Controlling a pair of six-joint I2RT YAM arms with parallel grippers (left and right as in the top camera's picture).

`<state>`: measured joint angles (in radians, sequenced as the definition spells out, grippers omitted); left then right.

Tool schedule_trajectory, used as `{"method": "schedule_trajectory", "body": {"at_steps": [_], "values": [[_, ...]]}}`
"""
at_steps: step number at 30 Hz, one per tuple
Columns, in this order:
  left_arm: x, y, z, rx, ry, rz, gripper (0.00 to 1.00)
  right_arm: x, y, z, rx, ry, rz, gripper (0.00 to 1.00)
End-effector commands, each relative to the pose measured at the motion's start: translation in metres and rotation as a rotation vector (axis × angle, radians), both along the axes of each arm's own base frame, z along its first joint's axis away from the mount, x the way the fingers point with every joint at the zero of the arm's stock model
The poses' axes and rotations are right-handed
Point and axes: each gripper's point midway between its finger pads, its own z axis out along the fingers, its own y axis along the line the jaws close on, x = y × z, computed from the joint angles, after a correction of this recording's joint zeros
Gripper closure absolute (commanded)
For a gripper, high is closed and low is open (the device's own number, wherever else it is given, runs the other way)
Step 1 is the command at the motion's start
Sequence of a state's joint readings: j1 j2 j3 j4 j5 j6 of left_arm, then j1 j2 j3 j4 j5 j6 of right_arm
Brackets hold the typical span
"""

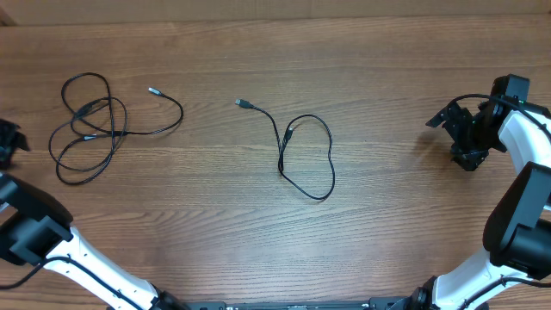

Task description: Untangle cables

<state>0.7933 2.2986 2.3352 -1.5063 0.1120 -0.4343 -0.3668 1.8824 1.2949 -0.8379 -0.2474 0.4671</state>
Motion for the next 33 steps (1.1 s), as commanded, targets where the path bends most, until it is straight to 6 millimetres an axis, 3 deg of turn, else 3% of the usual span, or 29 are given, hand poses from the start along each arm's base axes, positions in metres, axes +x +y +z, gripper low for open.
{"method": "schedule_trajectory", "body": {"at_steps": [1, 5, 12, 17, 27, 33], "values": [[0.038, -0.03, 0.055, -0.061, -0.271, -0.121, 0.96, 0.006, -0.003, 0.012, -0.014, -0.036, 0.005, 0.0], [0.069, -0.062, 0.058, -0.137, -0.387, -0.266, 0.96, 0.006, -0.003, 0.012, -0.015, -0.036, 0.005, 0.0], [0.104, -0.084, 0.016, -0.035, -0.307, -0.379, 0.96, 0.006, -0.003, 0.012, -0.015, -0.036, 0.005, 0.0], [0.115, -0.089, -0.016, 0.074, -0.214, -0.425, 0.96, 0.006, -0.003, 0.012, -0.014, -0.036, 0.005, 0.0], [0.095, -0.081, -0.075, 0.195, -0.014, -0.427, 0.96, 0.006, -0.003, 0.012, -0.015, -0.036, 0.005, 0.0], [0.058, -0.069, -0.11, 0.245, 0.148, -0.351, 0.96, 0.006, -0.003, 0.012, -0.014, -0.036, 0.005, 0.0]]}}
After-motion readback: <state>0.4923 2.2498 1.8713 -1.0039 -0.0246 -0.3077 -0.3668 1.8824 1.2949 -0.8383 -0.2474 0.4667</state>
